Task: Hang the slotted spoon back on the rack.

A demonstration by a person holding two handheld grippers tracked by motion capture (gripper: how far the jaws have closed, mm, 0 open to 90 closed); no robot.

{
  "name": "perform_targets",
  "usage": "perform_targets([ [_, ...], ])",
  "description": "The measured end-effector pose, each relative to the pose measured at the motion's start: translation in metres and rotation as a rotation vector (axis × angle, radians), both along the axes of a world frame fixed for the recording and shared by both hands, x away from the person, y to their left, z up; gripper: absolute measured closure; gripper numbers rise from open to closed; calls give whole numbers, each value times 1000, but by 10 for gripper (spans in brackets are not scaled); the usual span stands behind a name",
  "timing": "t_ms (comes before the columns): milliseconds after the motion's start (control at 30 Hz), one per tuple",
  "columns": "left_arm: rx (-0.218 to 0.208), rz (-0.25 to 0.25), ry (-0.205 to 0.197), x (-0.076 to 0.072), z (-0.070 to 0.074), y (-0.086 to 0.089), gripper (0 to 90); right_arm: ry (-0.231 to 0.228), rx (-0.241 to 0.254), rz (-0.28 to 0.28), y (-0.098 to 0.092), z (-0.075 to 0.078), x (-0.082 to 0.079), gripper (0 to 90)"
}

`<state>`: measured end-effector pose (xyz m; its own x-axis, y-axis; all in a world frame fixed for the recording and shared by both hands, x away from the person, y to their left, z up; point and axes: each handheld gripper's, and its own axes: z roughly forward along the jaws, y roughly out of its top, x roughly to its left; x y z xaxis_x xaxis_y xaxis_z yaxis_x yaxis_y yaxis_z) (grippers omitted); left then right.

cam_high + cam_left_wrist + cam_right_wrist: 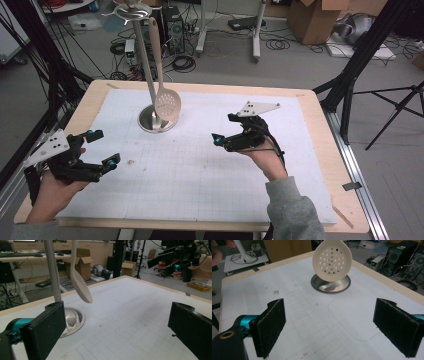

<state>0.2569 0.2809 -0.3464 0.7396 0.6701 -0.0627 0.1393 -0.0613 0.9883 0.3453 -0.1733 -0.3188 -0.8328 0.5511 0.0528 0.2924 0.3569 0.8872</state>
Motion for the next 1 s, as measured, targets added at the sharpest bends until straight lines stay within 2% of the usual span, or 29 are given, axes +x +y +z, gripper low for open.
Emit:
perform_targets([
  [167,-1,-15,4,3,0,-5,20,7,17,-11,-10,-6,-6,99],
  [500,3,-22,13,4,0,-7,20,19,47,-69,-36,-25,-12,99],
  [600,5,-27,22,5,-1,-7,20,35,85,-79,-47,-30,-13,99],
  [667,2,-36,22,5,0,-8,20,45,93,-89,-56,-32,-15,99],
  [800,4,-39,23,6,0,-9,20,39,100,-85,-70,-38,-19,99],
  [900,10,-41,27,7,-1,-11,20,22,129,-88,-79,-41,-24,99],
  [1000,15,-43,27,8,-2,-12,20,-6,134,-101,-85,-41,-29,99],
])
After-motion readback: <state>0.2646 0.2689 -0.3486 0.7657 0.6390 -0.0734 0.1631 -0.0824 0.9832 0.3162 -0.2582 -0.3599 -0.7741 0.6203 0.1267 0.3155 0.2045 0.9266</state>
